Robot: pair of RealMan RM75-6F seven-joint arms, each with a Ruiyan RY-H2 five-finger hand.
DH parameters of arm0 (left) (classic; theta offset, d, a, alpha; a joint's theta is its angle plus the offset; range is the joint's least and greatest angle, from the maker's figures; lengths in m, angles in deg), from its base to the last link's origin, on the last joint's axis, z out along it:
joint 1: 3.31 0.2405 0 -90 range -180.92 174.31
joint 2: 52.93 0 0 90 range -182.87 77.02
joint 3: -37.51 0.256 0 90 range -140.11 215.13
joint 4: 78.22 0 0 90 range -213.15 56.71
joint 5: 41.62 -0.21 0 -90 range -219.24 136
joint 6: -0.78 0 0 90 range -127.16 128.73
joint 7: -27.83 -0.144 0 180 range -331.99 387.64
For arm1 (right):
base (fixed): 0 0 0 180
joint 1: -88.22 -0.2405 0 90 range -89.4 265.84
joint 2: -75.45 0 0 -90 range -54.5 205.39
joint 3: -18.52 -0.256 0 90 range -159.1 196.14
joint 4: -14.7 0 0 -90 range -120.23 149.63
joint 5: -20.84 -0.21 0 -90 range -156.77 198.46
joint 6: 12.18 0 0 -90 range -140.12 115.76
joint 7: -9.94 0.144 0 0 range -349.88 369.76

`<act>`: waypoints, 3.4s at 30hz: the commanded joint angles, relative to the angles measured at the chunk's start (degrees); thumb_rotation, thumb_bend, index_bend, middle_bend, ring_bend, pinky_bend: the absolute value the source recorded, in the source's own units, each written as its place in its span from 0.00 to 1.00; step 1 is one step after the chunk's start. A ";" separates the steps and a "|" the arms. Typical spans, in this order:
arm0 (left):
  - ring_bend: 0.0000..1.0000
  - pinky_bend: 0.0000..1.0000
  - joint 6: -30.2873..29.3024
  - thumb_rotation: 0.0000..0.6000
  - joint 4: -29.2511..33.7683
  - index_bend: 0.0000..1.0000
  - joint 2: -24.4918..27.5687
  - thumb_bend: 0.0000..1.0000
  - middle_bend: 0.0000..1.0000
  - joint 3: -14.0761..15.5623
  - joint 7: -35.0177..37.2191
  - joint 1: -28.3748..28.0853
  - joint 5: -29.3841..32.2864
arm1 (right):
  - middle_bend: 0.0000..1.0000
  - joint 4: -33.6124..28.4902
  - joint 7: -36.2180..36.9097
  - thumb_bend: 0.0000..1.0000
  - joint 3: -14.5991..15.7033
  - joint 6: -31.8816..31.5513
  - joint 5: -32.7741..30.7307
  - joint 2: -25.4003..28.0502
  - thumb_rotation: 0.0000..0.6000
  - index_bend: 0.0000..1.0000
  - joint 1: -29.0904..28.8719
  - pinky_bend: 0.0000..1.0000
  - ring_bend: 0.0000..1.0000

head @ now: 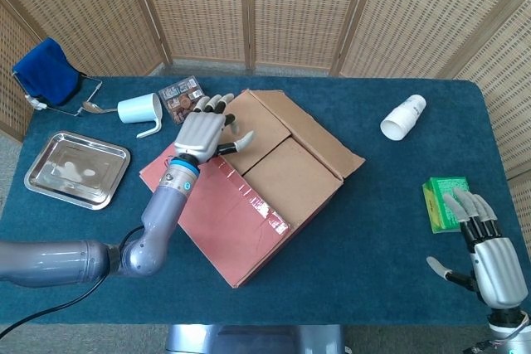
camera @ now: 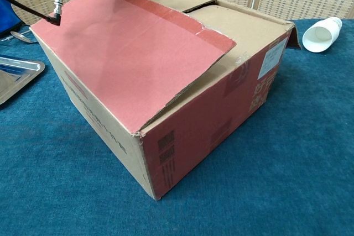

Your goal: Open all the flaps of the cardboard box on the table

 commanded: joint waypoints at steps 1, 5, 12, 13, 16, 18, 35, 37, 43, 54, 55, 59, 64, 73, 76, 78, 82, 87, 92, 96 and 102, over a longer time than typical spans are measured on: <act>0.00 0.00 0.19 0.00 0.01 0.47 -0.30 0.00 0.00 -0.05 -0.51 -0.42 0.70 | 0.00 -0.03 0.32 0.02 -0.18 -0.10 -0.12 0.07 1.00 0.00 0.02 0.00 0.00; 0.00 0.00 0.18 0.00 0.29 0.51 -0.36 0.00 0.00 0.33 -1.31 -0.69 0.90 | 0.00 0.05 0.94 0.02 -0.29 -0.23 -0.14 0.24 1.00 0.00 0.12 0.00 0.00; 0.00 0.00 0.27 0.01 0.82 0.60 0.31 0.00 0.00 1.67 -3.81 -1.15 1.97 | 0.00 0.10 1.45 0.02 -0.55 -0.68 -0.03 0.37 1.00 0.00 0.33 0.00 0.00; 0.00 0.00 0.33 0.01 0.98 0.61 0.45 0.00 0.00 1.66 -3.85 -1.13 2.09 | 0.00 0.11 1.48 0.02 -0.57 -0.73 -0.01 0.37 1.00 0.00 0.36 0.00 0.00; 0.00 0.00 0.80 0.00 1.84 0.64 1.42 0.00 0.00 1.65 -3.64 -0.86 1.84 | 0.00 0.07 1.47 0.03 -0.63 -0.87 0.10 0.31 1.00 0.00 0.45 0.00 0.00; 0.00 0.00 1.42 0.00 2.60 0.67 2.26 0.00 0.00 1.53 -3.09 -0.54 1.37 | 0.00 0.02 1.42 0.03 -0.63 -0.88 0.19 0.27 1.00 0.00 0.48 0.00 0.00; 0.00 0.00 3.40 0.00 5.78 0.74 7.15 0.00 0.00 3.11 -2.76 -0.15 0.71 | 0.00 -0.21 1.25 0.03 -0.88 -1.06 0.39 0.19 1.00 0.00 0.71 0.00 0.00; 0.00 0.00 3.47 0.00 5.85 0.75 7.37 0.00 0.01 3.45 -2.97 -0.25 0.39 | 0.00 -0.14 1.28 0.03 -0.94 -1.05 0.33 0.19 1.00 0.00 0.72 0.00 0.00; 0.00 0.00 3.38 0.00 5.84 0.75 7.57 0.00 0.01 4.07 -3.03 -0.44 0.21 | 0.00 -0.23 1.73 0.04 -0.89 -0.82 0.27 0.38 1.00 0.00 0.70 0.00 0.00; 0.00 0.00 0.36 0.01 2.69 0.72 4.45 0.00 0.00 5.25 -3.68 -0.93 -3.01 | 0.00 -0.12 2.12 0.03 -0.91 -0.76 0.35 0.53 1.00 0.00 0.73 0.00 0.00; 0.00 0.00 -0.35 0.00 2.03 0.70 3.77 0.00 0.00 5.31 -3.55 -0.84 -3.91 | 0.00 -0.12 2.21 0.03 -0.90 -0.74 0.37 0.55 1.00 0.00 0.72 0.00 0.00; 0.00 0.00 -2.10 0.00 0.30 0.64 1.89 0.00 0.00 5.12 -3.04 -0.54 -6.12 | 0.00 -0.03 2.42 0.03 -0.88 -0.63 0.32 0.61 1.00 0.00 0.72 0.00 0.00; 0.00 0.00 -2.86 0.00 -1.57 0.63 0.44 0.00 0.00 5.01 -4.32 -0.70 -6.47 | 0.00 -0.03 2.70 0.03 -0.95 -0.50 0.07 0.71 1.00 0.00 0.71 0.00 0.00; 0.00 0.00 -1.71 0.00 -3.00 0.68 -0.88 0.00 0.00 5.83 -8.61 -1.39 -3.06 | 0.00 0.15 3.09 0.04 -1.18 -0.47 -0.24 0.71 1.00 0.00 0.67 0.00 0.00; 0.00 0.00 -1.36 0.00 -2.66 0.69 -0.75 0.00 0.00 5.69 -9.05 -1.34 -2.47 | 0.00 0.16 3.12 0.04 -1.24 -0.53 -0.27 0.75 1.00 0.00 0.69 0.00 0.00; 0.00 0.00 -0.72 0.00 -1.69 0.71 0.01 0.00 0.00 5.62 -9.25 -1.20 -2.09 | 0.00 0.11 3.16 0.05 -1.28 -0.62 -0.30 0.76 1.00 0.00 0.74 0.00 0.00; 0.00 0.00 0.28 0.00 0.07 0.74 1.83 0.00 0.00 5.76 -9.43 -0.83 -1.97 | 0.00 0.09 3.11 0.05 -1.38 -1.01 -0.16 0.66 1.00 0.00 0.85 0.00 0.00; 0.00 0.00 0.78 0.00 2.11 0.78 4.04 0.00 0.00 5.99 -9.11 -0.12 -2.04 | 0.00 0.05 3.10 0.05 -1.38 -1.16 0.04 0.58 1.00 0.00 0.90 0.00 0.00; 0.00 0.00 1.30 0.01 4.46 0.81 6.46 0.00 0.01 6.78 -9.00 0.63 -2.12 | 0.00 -0.06 3.23 0.05 -1.39 -1.32 0.13 0.61 1.00 0.00 0.97 0.00 0.00; 0.00 0.00 1.74 0.00 5.86 0.81 7.67 0.00 0.01 6.93 -7.70 1.43 -2.59 | 0.00 -0.12 3.12 0.05 -1.34 -1.32 0.22 0.63 1.00 0.00 1.00 0.00 0.00; 0.00 0.00 2.46 0.00 9.07 0.81 11.04 0.00 0.01 6.02 -3.51 3.43 -5.47 | 0.00 -0.21 2.85 0.04 -1.30 -1.26 0.35 0.58 1.00 0.00 1.00 0.00 0.00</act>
